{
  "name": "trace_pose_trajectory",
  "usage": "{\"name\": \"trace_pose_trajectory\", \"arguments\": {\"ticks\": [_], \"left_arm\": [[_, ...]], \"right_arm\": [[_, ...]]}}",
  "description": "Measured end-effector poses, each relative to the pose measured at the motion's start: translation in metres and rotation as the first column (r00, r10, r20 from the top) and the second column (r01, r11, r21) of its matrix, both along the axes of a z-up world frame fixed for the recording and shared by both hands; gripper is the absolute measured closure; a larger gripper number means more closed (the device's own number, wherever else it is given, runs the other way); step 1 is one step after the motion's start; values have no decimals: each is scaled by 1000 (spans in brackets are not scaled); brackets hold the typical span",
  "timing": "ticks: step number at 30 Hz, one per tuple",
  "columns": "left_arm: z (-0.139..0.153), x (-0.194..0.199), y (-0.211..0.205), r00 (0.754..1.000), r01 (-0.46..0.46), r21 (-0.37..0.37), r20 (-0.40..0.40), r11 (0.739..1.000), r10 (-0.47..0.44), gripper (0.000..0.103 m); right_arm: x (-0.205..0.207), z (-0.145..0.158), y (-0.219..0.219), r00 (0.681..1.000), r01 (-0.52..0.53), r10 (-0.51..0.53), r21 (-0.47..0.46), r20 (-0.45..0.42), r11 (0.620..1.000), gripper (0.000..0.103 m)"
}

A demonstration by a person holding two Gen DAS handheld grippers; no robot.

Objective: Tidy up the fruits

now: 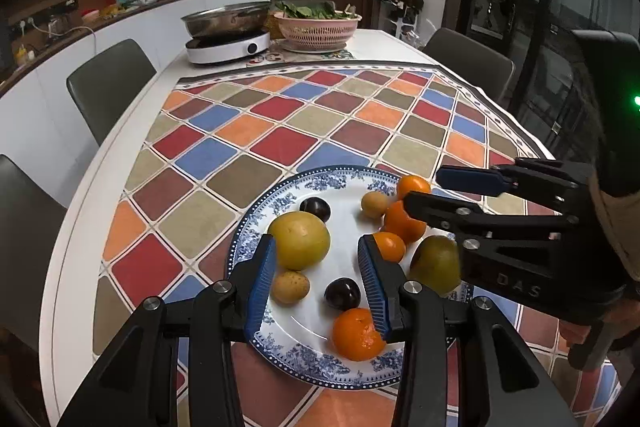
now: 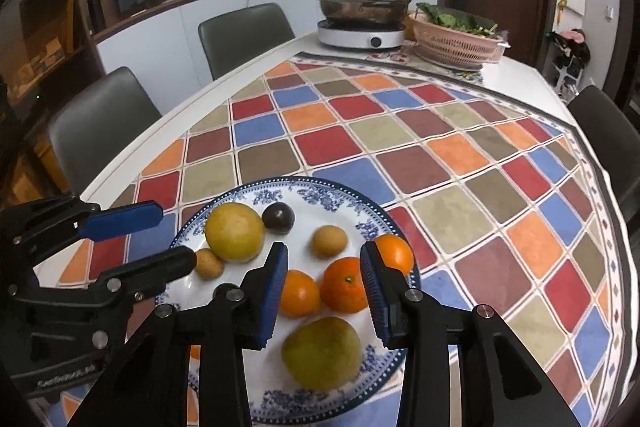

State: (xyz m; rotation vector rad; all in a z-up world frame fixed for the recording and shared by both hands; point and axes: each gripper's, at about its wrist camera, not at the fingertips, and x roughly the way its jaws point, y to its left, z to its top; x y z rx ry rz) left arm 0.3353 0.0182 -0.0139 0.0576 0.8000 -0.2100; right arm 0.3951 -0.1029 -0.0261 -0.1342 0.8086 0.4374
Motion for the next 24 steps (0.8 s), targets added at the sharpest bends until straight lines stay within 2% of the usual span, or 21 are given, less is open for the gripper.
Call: {"name": "trace_pose_trajectory", "arguments": {"ticks": [8, 16, 24], "left_arm": [[23, -25, 0, 999, -14, -22, 51, 1000, 15, 61], [50, -69, -4, 992, -17, -40, 123, 999, 22, 61], [61, -114, -11, 987, -28, -40, 158, 999, 34, 52]], "right_arm": [[-32, 24, -13, 998, 25, -27, 31, 56, 999, 64], [-78, 48, -24, 994, 37, -44, 70, 101, 997, 64], [-128, 64, -39, 989, 54, -64, 84, 133, 995, 64]]}}
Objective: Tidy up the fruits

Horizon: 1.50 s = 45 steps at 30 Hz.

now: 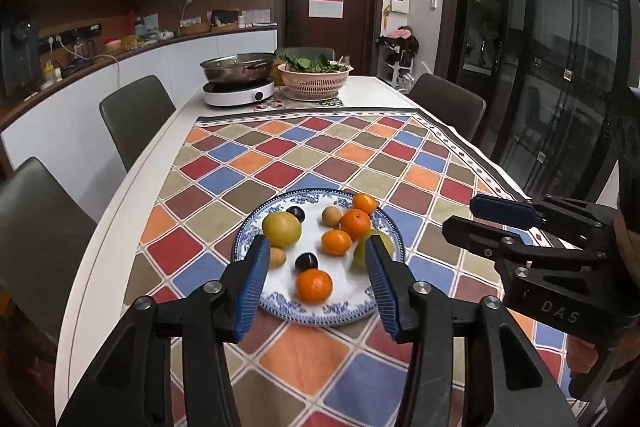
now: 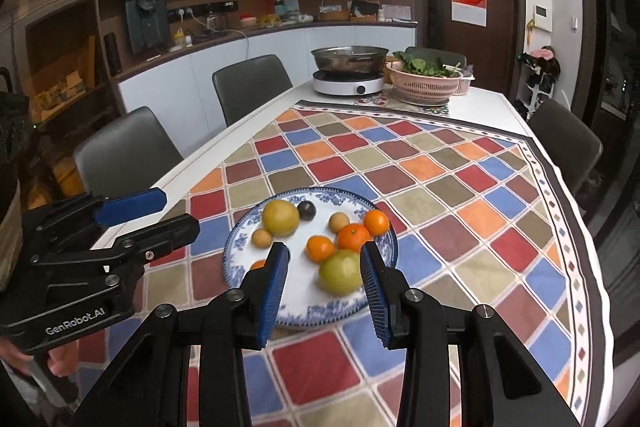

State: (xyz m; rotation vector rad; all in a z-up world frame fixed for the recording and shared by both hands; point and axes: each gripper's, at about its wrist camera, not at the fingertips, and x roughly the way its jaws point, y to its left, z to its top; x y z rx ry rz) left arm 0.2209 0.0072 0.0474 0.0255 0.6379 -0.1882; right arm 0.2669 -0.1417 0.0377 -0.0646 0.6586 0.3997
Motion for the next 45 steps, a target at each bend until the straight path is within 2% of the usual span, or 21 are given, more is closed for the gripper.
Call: {"name": "trace_pose_trajectory", "arguments": {"ticks": [1, 4, 8, 11, 13, 15, 18, 29, 41, 45], "left_arm": [[1, -5, -1, 1000, -4, -1, 3, 1000, 4, 49], [5, -19, -3, 999, -32, 1, 21, 999, 32, 43], [10, -40, -7, 998, -47, 11, 40, 999, 47, 30], [12, -57, -8, 998, -53, 14, 47, 999, 52, 21], [12, -67, -9, 997, -57, 11, 44, 998, 57, 17], [11, -76, -9, 997, -60, 9, 39, 998, 60, 16], [11, -90, -10, 997, -61, 13, 39, 998, 61, 13], [17, -128, -16, 996, -53, 41, 81, 998, 49, 8], [21, -152, -18, 993, -53, 37, 112, 998, 48, 4], [20, -156, -17, 992, -52, 33, 113, 998, 48, 3]], "right_arm": [[-5, 1, -1, 1000, 2, -2, -1, 2, 1000, 64], [-24, 4, -6, 1000, 17, -17, -8, 17, 1000, 52], [-49, 7, -13, 998, 41, -41, -11, 43, 999, 51], [-67, 8, -19, 997, 55, -55, 2, 51, 999, 43], [-78, 8, -21, 996, 63, -63, -3, 61, 998, 42], [-89, 9, -23, 995, 70, -70, -7, 70, 997, 42], [-105, 9, -26, 994, 80, -79, -5, 78, 997, 33], [-145, 11, -37, 989, 120, -122, 29, 83, 992, 33], [-174, 12, -40, 985, 131, -133, 25, 111, 991, 33], [-181, 12, -39, 984, 131, -133, 29, 115, 991, 27]]}}
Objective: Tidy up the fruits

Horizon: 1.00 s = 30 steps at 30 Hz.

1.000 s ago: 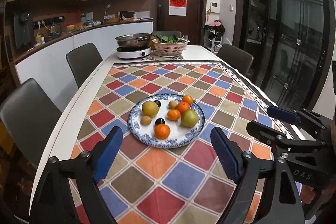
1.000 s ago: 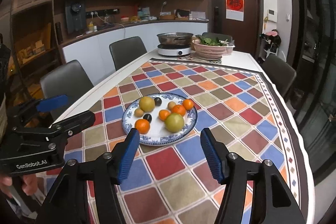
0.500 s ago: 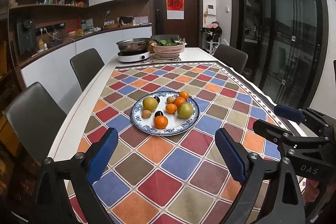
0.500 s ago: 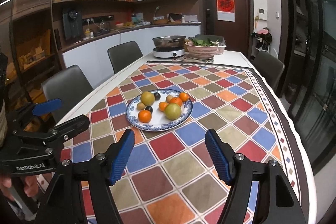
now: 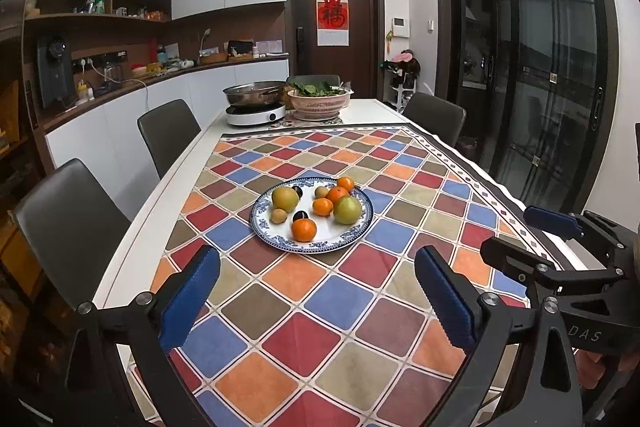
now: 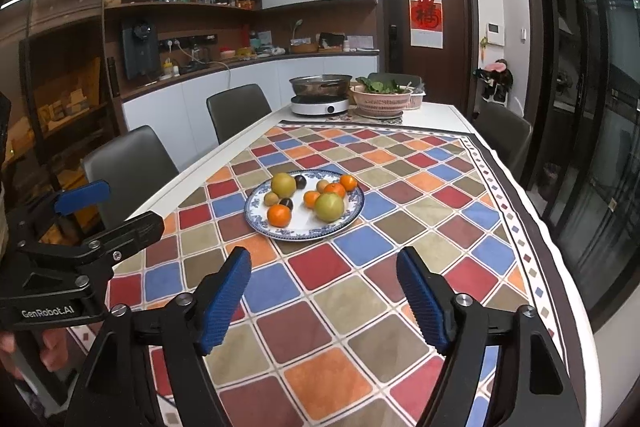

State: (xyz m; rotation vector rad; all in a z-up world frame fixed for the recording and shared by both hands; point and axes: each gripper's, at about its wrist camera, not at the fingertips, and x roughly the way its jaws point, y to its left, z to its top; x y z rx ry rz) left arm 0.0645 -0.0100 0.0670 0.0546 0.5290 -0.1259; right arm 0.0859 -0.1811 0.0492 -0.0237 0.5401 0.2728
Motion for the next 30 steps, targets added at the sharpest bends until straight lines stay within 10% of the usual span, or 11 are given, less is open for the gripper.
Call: {"name": "trace_pose_trajectory", "arguments": {"ticks": [30], "left_arm": [[3, -18, 2, 1000, -18, 14, 22, 1000, 18, 0]], "right_arm": [[-16, -3, -3, 1000, 9, -9, -3, 1, 1000, 27]]}}
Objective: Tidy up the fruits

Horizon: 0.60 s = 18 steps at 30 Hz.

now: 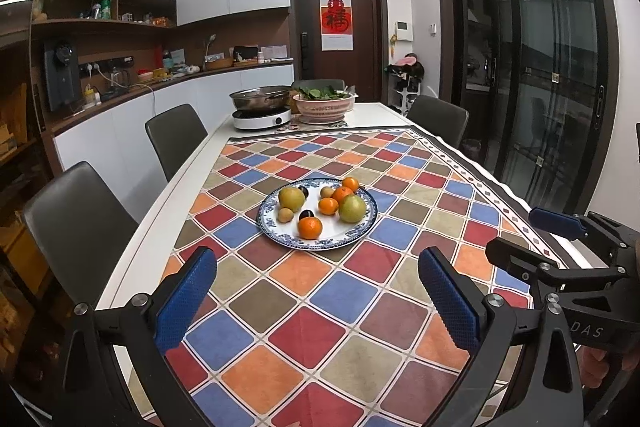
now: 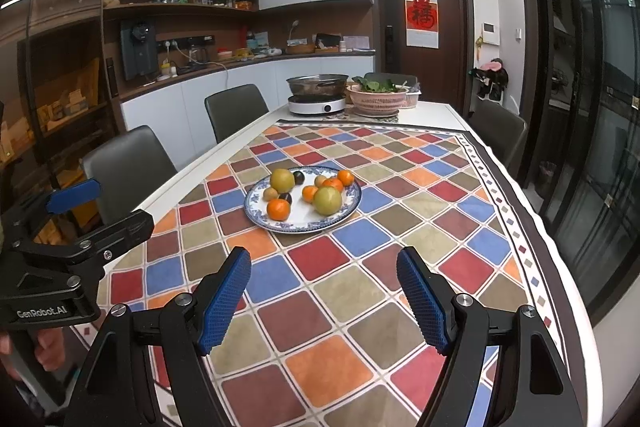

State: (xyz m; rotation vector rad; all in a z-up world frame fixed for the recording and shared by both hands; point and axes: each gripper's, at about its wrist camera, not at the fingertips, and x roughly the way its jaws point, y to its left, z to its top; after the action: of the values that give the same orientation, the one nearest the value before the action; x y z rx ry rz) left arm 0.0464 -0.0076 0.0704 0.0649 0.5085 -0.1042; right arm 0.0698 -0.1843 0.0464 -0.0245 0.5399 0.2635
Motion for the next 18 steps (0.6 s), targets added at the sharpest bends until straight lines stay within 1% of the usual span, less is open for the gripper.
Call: {"name": "trace_pose_trajectory", "arguments": {"ticks": [18], "left_arm": [[-1, 2, 2, 1000, -8, 3, -2, 1000, 8, 0]], "right_arm": [[-1, -4, -2, 1000, 0, 0, 1, -9, 1000, 27]]}}
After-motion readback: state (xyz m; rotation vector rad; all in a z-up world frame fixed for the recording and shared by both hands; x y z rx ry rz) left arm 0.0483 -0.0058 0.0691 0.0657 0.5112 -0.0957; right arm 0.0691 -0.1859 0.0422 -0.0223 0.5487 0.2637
